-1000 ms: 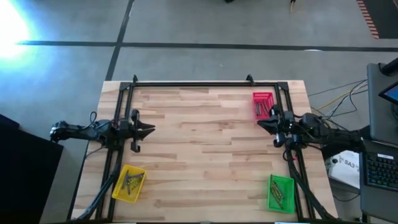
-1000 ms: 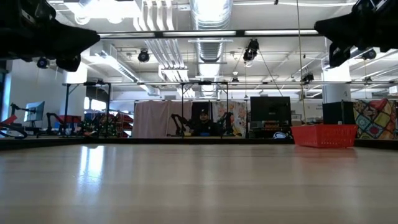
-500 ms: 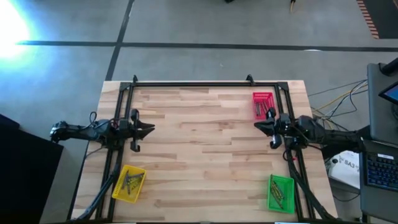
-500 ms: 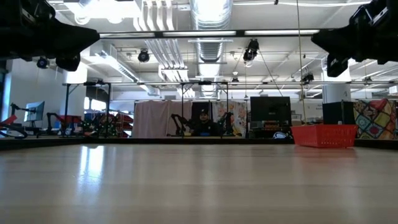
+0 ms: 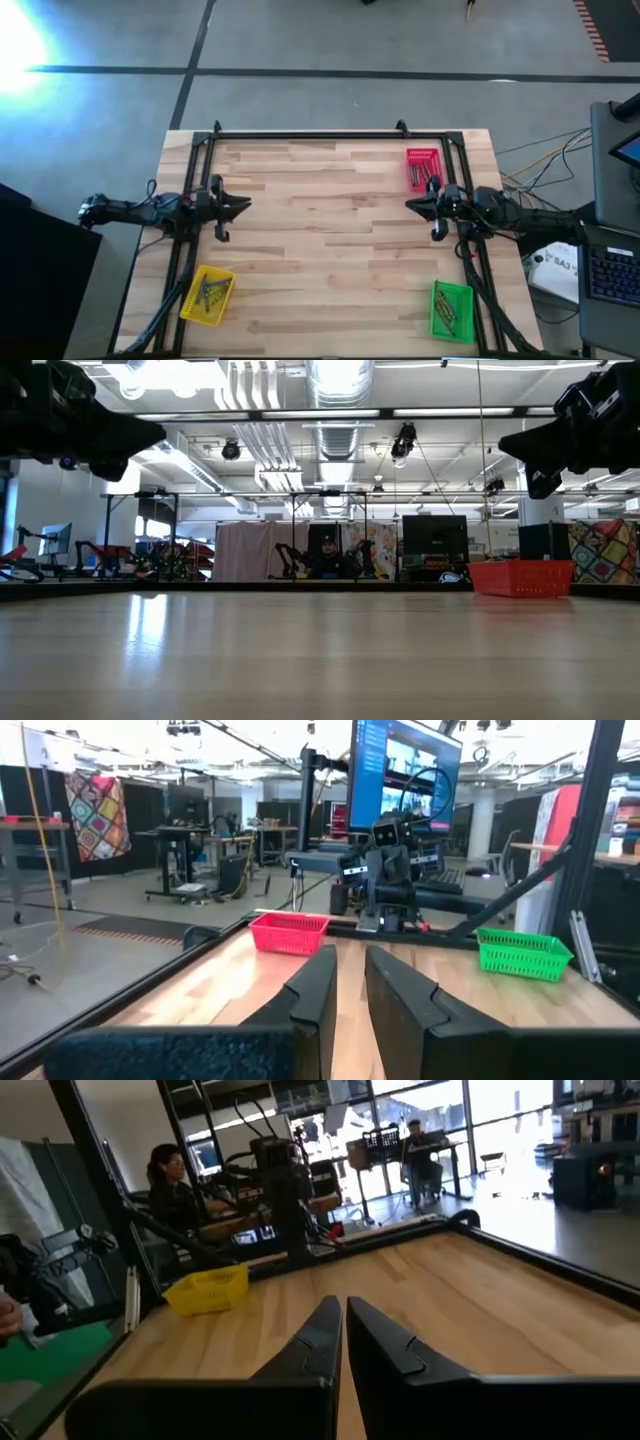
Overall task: Sort crayons
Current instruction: Return to Home Position
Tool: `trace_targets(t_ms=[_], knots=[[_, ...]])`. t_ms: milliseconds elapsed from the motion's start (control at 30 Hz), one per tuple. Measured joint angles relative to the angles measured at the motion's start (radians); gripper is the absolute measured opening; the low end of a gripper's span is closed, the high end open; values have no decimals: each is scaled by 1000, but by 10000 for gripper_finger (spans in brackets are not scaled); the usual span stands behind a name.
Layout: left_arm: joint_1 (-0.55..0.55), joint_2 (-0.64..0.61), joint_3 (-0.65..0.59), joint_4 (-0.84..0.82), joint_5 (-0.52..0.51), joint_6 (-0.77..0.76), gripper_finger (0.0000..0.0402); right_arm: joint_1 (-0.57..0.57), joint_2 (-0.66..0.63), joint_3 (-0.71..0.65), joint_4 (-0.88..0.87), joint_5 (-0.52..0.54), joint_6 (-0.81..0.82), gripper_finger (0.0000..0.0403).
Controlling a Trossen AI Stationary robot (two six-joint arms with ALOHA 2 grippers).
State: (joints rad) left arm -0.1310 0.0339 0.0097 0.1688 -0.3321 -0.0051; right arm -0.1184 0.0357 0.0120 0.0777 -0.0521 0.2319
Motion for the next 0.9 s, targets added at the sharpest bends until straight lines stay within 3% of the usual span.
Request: trace_targets(t_ms=[200, 367, 433, 600, 767, 900], knots=[[0, 21, 0, -10, 9, -44, 40, 0, 0, 0, 19, 36, -91, 13], [0, 8, 0, 28, 240, -64, 40, 0, 0, -1, 97, 81, -209, 13], [-1, -5, 0, 45, 284, -52, 40, 0, 0, -1, 132, 80, -264, 13], [2, -33, 0, -22, 278, -11, 40, 0, 1, -1, 136, 79, -434, 13], [2, -31, -1, -120, 157, -25, 40, 0, 8, -1, 132, 78, -364, 13], [1, -26, -1, -121, 160, -36, 40, 0, 8, -1, 125, 78, -292, 13]])
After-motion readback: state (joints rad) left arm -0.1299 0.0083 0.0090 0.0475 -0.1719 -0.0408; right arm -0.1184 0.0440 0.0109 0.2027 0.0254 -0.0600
